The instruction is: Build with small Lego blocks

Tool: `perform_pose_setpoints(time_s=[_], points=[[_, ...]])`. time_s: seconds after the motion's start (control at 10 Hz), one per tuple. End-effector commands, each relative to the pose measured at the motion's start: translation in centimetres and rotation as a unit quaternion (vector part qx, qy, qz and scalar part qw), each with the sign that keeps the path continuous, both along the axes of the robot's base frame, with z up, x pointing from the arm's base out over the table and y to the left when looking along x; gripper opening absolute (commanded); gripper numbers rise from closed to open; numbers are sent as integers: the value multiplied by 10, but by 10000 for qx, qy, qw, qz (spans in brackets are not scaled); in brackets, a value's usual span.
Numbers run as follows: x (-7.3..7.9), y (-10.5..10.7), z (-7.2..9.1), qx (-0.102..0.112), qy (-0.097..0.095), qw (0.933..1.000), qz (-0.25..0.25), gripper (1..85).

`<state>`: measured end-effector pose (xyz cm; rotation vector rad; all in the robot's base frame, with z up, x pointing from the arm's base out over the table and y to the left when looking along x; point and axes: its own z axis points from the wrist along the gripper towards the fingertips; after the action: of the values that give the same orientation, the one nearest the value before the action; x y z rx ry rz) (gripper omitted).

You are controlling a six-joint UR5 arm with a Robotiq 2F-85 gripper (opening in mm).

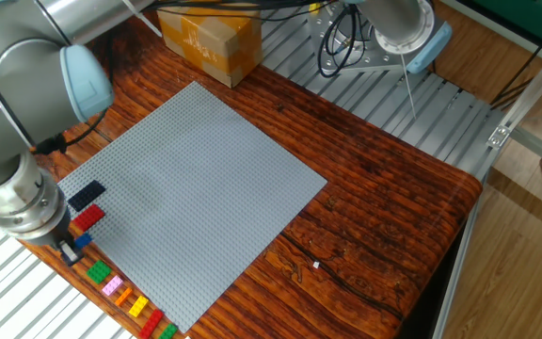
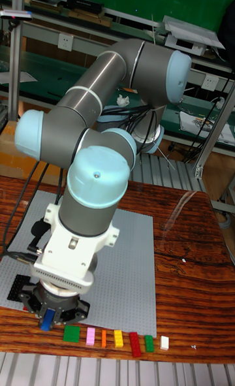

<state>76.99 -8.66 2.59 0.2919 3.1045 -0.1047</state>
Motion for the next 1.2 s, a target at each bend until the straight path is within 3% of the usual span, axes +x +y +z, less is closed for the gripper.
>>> perform_pose_setpoints(time_s=[0.0,0.2,0.6,0.9,1.1], points=[[-19,3,2,151,23,9998,-139,10],[-30,8,-2,245,-42,9994,-242,10],[-45,5,-6,216,-81,9995,-232,10],[-53,-4,-17,183,-157,9997,-82,10],[-55,5,-21,347,-212,9992,41,10]])
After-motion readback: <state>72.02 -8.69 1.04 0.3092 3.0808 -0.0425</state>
